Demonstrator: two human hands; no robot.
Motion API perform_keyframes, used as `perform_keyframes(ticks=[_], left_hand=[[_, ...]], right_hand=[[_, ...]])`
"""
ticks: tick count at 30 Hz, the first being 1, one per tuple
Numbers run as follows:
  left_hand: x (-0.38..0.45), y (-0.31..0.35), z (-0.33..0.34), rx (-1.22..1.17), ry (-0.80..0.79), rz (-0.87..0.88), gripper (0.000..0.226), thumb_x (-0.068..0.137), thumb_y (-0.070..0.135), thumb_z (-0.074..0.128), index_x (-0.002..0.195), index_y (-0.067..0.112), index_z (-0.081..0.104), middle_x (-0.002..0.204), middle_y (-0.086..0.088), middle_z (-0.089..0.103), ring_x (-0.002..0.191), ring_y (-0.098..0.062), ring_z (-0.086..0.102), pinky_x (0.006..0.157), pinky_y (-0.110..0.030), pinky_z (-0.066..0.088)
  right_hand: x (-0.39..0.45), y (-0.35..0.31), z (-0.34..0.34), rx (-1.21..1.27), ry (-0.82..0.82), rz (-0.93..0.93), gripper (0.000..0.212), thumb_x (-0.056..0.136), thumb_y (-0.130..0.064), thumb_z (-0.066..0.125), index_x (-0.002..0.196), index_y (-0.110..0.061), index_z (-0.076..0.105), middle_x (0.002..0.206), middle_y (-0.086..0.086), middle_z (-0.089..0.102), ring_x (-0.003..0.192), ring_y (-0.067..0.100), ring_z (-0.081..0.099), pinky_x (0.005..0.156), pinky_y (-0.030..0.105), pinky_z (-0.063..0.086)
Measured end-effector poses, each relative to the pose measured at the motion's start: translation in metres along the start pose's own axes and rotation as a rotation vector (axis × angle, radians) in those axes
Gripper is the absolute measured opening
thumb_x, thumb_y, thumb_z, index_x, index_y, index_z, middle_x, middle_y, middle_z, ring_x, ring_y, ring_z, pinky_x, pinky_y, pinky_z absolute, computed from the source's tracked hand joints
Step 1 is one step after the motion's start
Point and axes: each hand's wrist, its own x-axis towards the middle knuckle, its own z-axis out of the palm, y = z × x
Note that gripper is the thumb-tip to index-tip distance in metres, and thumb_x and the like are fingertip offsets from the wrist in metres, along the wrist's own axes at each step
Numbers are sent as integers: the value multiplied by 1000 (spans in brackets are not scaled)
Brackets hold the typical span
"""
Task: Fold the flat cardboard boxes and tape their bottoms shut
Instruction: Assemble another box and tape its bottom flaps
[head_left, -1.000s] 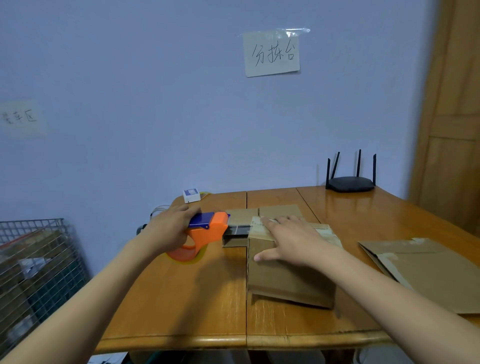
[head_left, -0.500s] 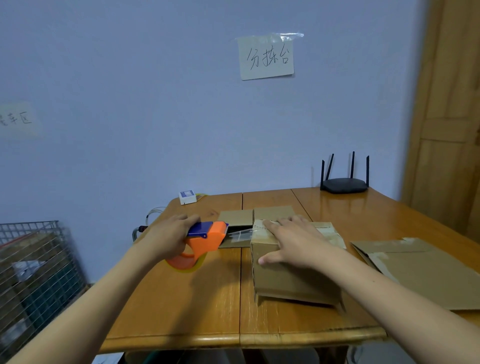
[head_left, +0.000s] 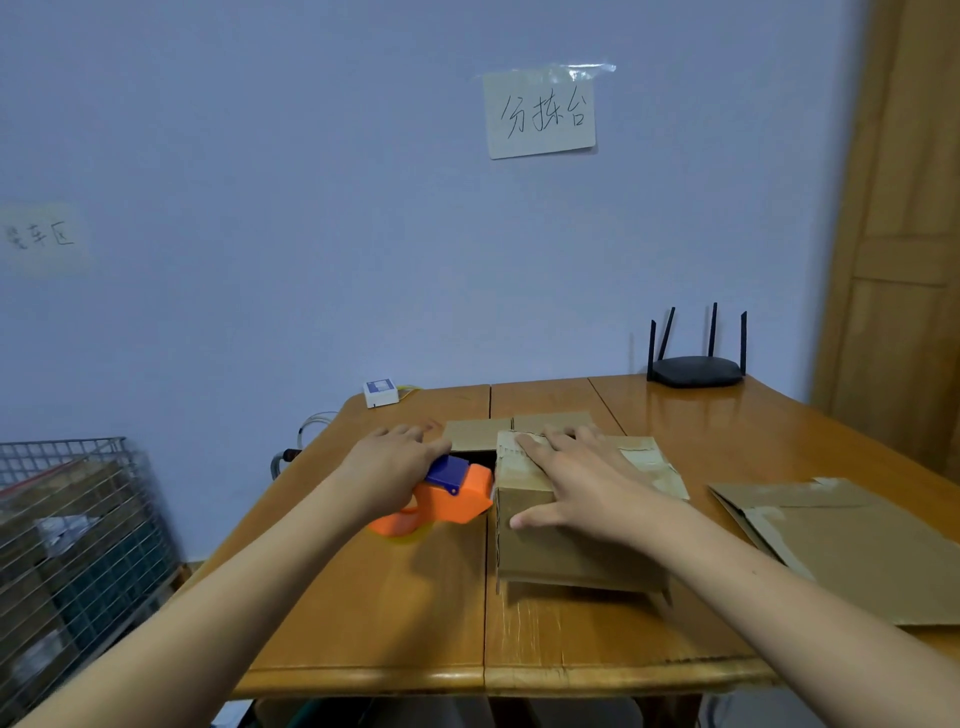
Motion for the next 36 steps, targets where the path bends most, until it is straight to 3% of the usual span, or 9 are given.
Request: perform_keyframes(ticks=[4, 9, 12, 15, 20, 23, 25, 29, 36], left_hand=[[6, 7, 2, 25, -53, 12, 52, 90, 9, 57, 135, 29, 41, 121, -5, 55, 116, -25, 50, 92, -36, 40], [10, 12, 3, -82, -292, -15, 43, 88, -1, 47, 122, 25, 50, 108, -3, 59, 99, -26, 56, 80, -37, 47], [7, 17, 15, -38, -372, -42, 38, 92, 2, 45, 123, 24, 51, 116, -5, 57, 109, -29, 55, 87, -40, 44], [7, 10, 33, -190, -444, -164, 34, 90, 2, 44, 118, 17, 56, 112, -5, 61, 102, -26, 59, 85, -38, 51], [2, -5, 52, -401, -577, -377, 30, 81, 5, 50, 107, 12, 64, 96, -8, 67, 76, -20, 58, 65, -30, 48], [1, 4, 65, -468, -684, -429, 32, 80, 9, 58, 111, 10, 62, 99, -9, 68, 87, -25, 68, 71, -35, 56], [3, 10, 72, -508, -676, -464, 36, 81, 10, 61, 117, 12, 59, 108, -9, 65, 95, -26, 66, 76, -36, 57], [5, 15, 82, -534, -600, -483, 35, 86, 8, 58, 121, 12, 59, 106, -6, 62, 87, -20, 58, 65, -27, 47], [7, 20, 95, -539, -602, -460, 53, 91, 8, 51, 143, 19, 46, 133, -7, 56, 109, -22, 57, 85, -30, 52]], right_hand=[[-3, -2, -1, -41, -20, -5, 104, 82, -78, 51, 160, -21, 11, 161, 15, 24, 144, 38, 23, 121, 48, 11], [-8, -6, -6, -111, 9, -16, 101, 87, -73, 48, 160, -19, 5, 164, 15, 13, 148, 39, 13, 122, 47, 6], [-5, -7, -15, -100, 84, -43, 101, 85, -76, 45, 160, -19, 7, 164, 14, 15, 147, 37, 14, 121, 48, 9], [-2, -2, -24, -107, 138, -52, 102, 84, -78, 45, 160, -20, 9, 163, 14, 15, 147, 36, 14, 121, 48, 9], [-7, 13, -14, -52, 102, 24, 107, 82, -82, 42, 160, -21, 1, 164, 13, 15, 149, 37, 15, 122, 49, 12], [-5, 11, 4, -60, 69, 22, 111, 80, -85, 37, 157, -25, -16, 161, 14, 23, 144, 37, 26, 119, 50, 20], [-1, 10, 13, -50, 58, 26, 111, 78, -87, 35, 154, -31, -23, 160, 15, 27, 141, 38, 32, 117, 51, 24], [2, 14, 21, -52, 84, 24, 115, 77, -88, 38, 155, -28, -21, 161, 14, 26, 143, 38, 30, 118, 52, 24], [0, 20, 24, -92, 125, 49, 115, 80, -84, 41, 159, -17, -8, 163, 13, 20, 148, 36, 21, 122, 53, 15]])
